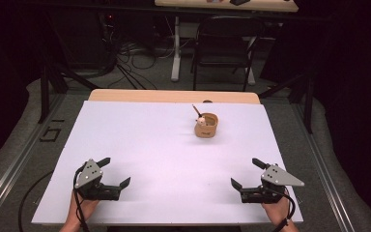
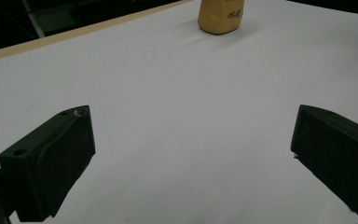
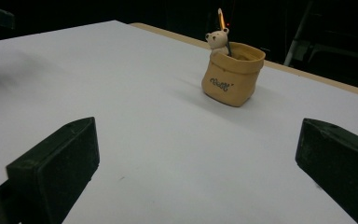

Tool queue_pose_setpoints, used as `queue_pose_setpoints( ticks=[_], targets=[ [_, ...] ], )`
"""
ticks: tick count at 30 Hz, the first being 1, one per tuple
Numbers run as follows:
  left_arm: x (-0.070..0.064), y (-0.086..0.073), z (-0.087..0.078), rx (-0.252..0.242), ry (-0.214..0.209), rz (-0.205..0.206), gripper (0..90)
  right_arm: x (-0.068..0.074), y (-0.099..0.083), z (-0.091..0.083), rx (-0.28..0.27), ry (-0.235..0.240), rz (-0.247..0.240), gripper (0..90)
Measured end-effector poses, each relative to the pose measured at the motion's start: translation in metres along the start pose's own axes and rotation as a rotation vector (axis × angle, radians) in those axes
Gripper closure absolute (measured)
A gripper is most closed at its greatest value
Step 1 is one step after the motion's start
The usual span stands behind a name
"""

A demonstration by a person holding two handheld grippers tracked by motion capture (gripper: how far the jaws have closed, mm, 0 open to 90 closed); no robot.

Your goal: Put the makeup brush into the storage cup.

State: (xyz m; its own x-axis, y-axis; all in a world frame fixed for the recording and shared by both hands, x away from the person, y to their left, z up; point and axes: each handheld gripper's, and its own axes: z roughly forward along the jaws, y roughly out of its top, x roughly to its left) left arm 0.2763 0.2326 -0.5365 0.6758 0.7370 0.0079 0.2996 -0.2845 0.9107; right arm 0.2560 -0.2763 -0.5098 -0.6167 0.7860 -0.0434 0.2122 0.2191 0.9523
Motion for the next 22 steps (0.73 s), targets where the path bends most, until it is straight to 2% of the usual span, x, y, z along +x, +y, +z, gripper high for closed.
queue_pose_setpoints(
  ticks=[1, 5, 6, 9, 12, 15, 16, 17, 18, 22],
  targets=[
    [-0.001, -0.001, 0.000, -0.001, 0.001, -0.004, 0.0, 0.000, -0.001, -0.002, 0.015, -0.003, -0.001, 0.0],
    [-0.003, -0.005, -0.002, 0.011, -0.002, 0.004, 0.0, 0.003, -0.006, -0.005, 0.004, -0.032, -0.006, 0.0],
    [-0.003, -0.006, -0.003, 0.015, -0.004, -0.003, 0.0, 0.003, -0.007, -0.007, 0.017, -0.038, -0.007, 0.0],
    [-0.005, -0.009, -0.005, 0.022, -0.001, -0.001, 0.0, 0.005, -0.012, -0.009, 0.022, -0.044, -0.003, 0.0],
    [-0.005, -0.010, -0.009, 0.023, 0.012, 0.011, 0.0, 0.007, -0.016, -0.011, 0.058, -0.047, -0.012, 0.0],
    [-0.003, -0.011, -0.013, 0.000, 0.016, 0.006, 0.0, 0.007, -0.019, -0.013, 0.064, -0.050, -0.006, 0.0],
    [-0.003, -0.011, -0.013, 0.002, 0.023, 0.001, 0.0, 0.008, -0.020, -0.012, 0.047, -0.058, -0.005, 0.0],
    [-0.002, -0.012, -0.013, 0.005, 0.018, -0.007, 0.0, 0.008, -0.019, -0.015, 0.065, -0.062, -0.013, 0.0],
    [-0.002, -0.012, -0.012, 0.011, 0.014, -0.008, 0.0, 0.008, -0.019, -0.015, 0.054, -0.058, -0.011, 0.0],
    [-0.002, -0.014, -0.008, 0.035, 0.012, 0.009, 0.0, 0.009, -0.019, -0.015, 0.072, -0.052, -0.029, 0.0]
  ],
)
